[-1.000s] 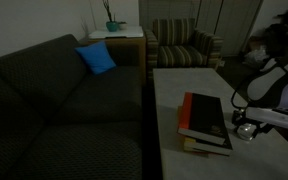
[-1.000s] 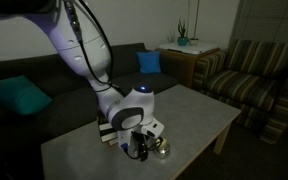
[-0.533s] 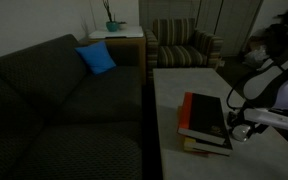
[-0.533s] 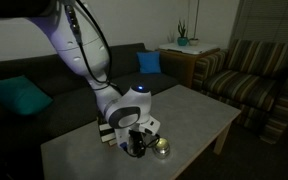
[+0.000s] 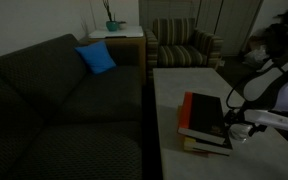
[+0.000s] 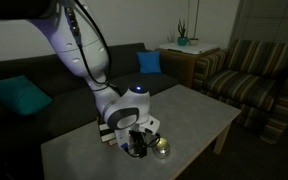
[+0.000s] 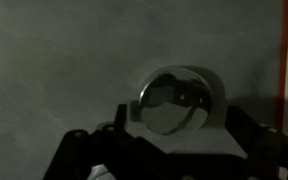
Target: Put the lid of the silver thing on the table
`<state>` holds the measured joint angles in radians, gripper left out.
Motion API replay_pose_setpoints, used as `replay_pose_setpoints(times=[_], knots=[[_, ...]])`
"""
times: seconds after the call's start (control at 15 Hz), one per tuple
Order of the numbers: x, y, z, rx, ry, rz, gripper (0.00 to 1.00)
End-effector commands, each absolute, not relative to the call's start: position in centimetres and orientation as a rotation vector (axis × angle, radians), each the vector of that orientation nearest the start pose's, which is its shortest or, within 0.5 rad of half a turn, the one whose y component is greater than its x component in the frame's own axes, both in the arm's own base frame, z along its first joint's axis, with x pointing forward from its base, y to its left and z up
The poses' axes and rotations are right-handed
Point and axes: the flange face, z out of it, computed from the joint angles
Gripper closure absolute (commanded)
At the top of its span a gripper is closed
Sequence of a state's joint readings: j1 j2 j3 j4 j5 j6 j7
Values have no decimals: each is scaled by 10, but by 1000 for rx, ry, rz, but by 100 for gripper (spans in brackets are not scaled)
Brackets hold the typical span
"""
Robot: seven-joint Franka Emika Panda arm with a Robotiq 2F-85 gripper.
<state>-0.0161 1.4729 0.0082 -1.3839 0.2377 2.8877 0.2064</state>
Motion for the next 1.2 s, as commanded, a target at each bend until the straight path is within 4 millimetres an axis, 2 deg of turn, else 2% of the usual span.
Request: replay_pose_setpoints(times=[0.0,0.27,0.73,1.13], knots=[[591,-14,-169,-2991,583,-109,0],[576,-4,-160,-3028,531,-173,0],[544,3,-145,-3092,553,-303,0],[526,12,-128,-3144,530,-393,0]])
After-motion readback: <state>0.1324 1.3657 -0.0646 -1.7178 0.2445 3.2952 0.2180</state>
